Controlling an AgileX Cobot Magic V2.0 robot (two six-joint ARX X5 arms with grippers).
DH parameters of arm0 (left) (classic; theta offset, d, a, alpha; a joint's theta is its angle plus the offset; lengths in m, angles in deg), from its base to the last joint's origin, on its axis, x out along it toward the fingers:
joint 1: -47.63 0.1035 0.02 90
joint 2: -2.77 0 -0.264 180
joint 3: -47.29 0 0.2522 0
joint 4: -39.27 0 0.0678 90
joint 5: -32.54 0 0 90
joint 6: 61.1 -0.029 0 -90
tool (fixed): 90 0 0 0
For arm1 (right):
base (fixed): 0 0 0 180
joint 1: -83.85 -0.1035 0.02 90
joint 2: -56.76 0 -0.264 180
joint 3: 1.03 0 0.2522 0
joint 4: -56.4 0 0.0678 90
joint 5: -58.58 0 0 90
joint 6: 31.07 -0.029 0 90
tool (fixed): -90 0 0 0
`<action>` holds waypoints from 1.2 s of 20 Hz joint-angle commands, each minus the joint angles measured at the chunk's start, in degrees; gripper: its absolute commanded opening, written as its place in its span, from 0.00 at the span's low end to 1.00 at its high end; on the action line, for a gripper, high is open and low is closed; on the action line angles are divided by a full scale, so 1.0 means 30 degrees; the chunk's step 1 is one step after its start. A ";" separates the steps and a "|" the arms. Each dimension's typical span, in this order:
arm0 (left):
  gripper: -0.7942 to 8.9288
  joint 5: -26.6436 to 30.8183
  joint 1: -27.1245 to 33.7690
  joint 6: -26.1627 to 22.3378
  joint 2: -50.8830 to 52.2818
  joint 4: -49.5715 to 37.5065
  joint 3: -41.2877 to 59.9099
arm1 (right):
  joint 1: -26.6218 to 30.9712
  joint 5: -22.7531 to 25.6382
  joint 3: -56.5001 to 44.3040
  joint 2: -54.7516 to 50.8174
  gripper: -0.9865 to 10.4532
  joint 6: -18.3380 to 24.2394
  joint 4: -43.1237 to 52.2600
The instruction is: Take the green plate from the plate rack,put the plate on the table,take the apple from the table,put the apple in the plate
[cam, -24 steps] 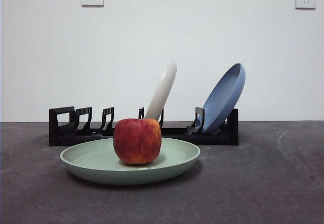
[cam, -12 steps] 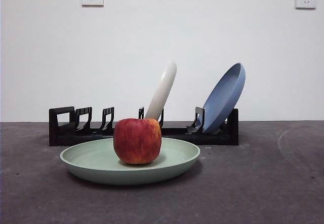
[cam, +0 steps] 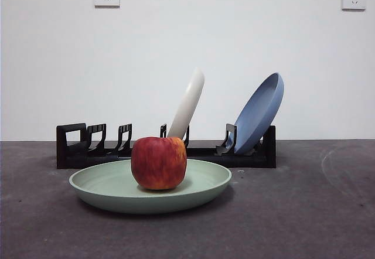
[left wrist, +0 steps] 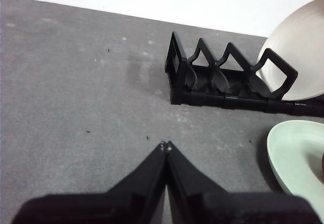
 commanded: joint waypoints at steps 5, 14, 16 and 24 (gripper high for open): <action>0.08 0.0000 0.0073 -0.0233 -0.0495 -0.0233 0.0131 | 0.0408 0.3599 -0.0160 -0.0102 0.09 0.1763 0.1749; 0.08 0.0000 0.0073 -0.0240 -0.0663 -0.0233 0.0131 | 1.0724 -0.4612 -0.8612 -0.1887 0.09 0.8765 1.5941; 0.08 0.0000 0.0073 -0.0233 -0.0670 -0.0233 0.0131 | 1.2138 -0.5544 -1.2371 -0.2994 0.09 0.8947 1.9970; 0.08 0.0000 0.0073 -0.0240 -0.0721 -0.0233 0.0131 | 1.4855 -0.5712 -2.1485 -0.9202 0.09 0.8546 2.5186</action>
